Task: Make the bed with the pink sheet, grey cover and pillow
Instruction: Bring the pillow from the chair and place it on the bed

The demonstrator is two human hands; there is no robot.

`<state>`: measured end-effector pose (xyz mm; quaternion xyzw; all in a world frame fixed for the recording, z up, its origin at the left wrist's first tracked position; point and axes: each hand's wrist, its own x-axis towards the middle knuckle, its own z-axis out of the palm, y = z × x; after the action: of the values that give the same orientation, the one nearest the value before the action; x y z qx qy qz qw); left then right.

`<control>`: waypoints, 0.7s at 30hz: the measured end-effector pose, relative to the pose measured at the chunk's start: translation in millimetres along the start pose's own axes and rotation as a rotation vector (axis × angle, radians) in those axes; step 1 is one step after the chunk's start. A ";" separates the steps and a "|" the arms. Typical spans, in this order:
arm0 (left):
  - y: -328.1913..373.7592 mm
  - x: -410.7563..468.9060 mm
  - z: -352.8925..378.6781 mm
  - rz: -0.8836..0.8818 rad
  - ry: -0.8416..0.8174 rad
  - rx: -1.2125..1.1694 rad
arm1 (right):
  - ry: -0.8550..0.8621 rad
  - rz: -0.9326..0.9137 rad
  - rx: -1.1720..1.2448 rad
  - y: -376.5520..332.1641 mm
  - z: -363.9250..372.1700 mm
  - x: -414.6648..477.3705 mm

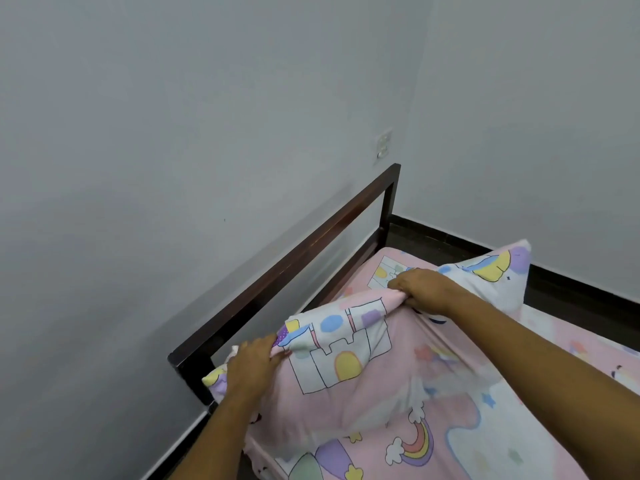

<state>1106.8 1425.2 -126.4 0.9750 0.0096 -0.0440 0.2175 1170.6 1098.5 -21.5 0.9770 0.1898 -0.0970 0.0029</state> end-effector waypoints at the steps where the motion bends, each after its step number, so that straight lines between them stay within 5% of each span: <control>1: 5.9 9.1 -1.2 0.011 -0.016 -0.090 | -0.009 0.008 -0.019 9.1 -2.3 7.5; 7: 66.7 57.9 -8.8 0.017 -0.024 -0.240 | -0.092 0.143 -0.276 65.2 -27.6 57.3; 13: 98.2 83.5 7.2 -0.092 0.041 -0.347 | 0.084 0.159 -0.424 91.1 -23.3 112.7; 21: 92.7 103.2 31.4 -0.322 0.041 -0.516 | 0.056 0.110 -0.313 83.8 18.4 176.3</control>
<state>1210.6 1327.9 -124.8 0.8741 0.1795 -0.0544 0.4481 1358.6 1085.2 -75.8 0.9758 0.1488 -0.0386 0.1552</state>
